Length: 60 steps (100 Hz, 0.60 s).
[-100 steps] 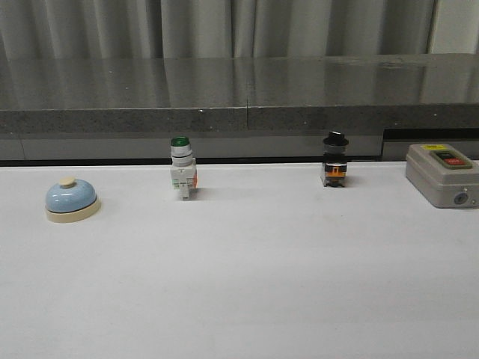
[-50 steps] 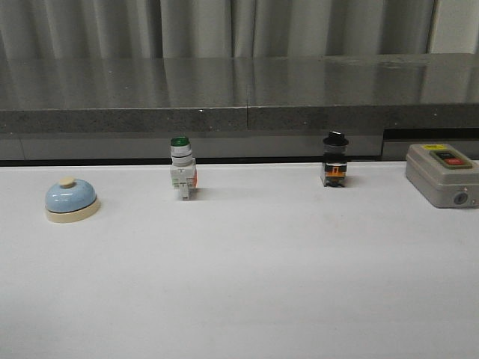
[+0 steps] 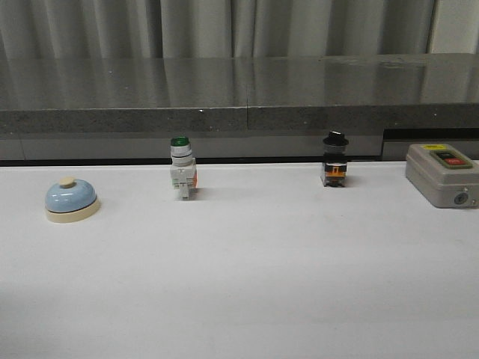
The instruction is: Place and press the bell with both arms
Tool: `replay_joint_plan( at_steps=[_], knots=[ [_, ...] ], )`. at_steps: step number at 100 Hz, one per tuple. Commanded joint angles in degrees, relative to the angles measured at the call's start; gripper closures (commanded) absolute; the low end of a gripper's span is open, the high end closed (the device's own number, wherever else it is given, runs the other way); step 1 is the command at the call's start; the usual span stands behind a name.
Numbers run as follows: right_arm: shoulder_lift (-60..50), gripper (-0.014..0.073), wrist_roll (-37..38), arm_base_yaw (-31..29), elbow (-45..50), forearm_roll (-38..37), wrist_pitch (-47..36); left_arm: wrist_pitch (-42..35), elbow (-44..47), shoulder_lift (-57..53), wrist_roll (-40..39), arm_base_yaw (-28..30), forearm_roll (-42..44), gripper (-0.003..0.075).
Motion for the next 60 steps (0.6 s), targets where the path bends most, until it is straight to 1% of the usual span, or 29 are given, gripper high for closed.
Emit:
replay_joint_plan(
  at_steps=[1, 6, 10, 36, 45, 60],
  knots=[
    [-1.12, 0.0658, -0.44, -0.45, -1.14, 0.00, -4.80, -2.79, -2.10, -0.63, -0.63, 0.11, -1.31, 0.0166],
    [-1.12, 0.0658, -0.44, -0.45, -1.14, 0.00, -4.80, -3.09, -2.10, -0.63, -0.63, 0.11, -1.57, 0.0111],
    [-1.12, 0.0658, -0.44, -0.45, -1.14, 0.00, -4.80, -3.38, -2.10, -0.63, -0.63, 0.11, -1.57, 0.0097],
    [-1.12, 0.0658, -0.44, -0.45, -1.14, 0.00, -4.80, -7.38, -2.48, -0.19, 0.00, 0.11, -2.12, 0.0101],
    [-1.12, 0.0658, -0.44, -0.45, -1.14, 0.00, -4.80, -6.52, -4.28, 2.26, 0.00, -0.19, -2.48, 0.0101],
    [-1.12, 0.0658, -0.44, -0.45, -1.14, 0.00, -4.80, -6.40, -9.17, 9.13, 1.43, -3.33, -2.35, 0.0101]
  ],
)
